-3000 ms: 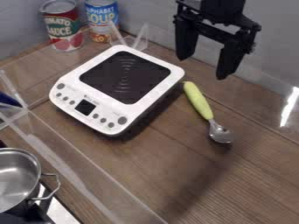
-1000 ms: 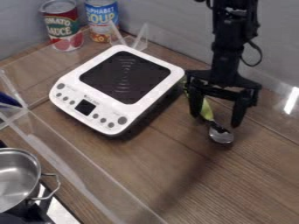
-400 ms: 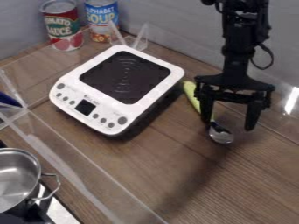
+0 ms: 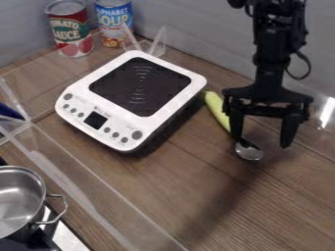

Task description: Put green spoon on the white and black stove top

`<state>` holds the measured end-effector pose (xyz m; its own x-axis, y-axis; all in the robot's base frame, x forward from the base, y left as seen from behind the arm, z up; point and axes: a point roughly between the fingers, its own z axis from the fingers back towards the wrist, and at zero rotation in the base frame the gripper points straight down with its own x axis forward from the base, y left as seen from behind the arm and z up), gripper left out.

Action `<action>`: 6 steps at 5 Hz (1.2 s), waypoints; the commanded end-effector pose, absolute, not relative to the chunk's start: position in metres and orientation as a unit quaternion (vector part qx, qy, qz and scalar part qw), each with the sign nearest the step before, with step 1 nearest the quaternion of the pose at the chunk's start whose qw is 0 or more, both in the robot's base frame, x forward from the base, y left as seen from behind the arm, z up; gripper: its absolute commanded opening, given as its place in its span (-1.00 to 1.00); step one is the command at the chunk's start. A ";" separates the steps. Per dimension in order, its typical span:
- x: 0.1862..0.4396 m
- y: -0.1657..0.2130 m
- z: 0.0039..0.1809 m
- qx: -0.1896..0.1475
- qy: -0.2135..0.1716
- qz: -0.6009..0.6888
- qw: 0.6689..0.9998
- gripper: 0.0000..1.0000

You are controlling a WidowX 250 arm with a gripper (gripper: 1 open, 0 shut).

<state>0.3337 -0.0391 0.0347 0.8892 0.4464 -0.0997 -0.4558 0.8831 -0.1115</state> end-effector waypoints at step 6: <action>0.347 0.020 0.053 -0.089 -0.003 0.214 0.973 1.00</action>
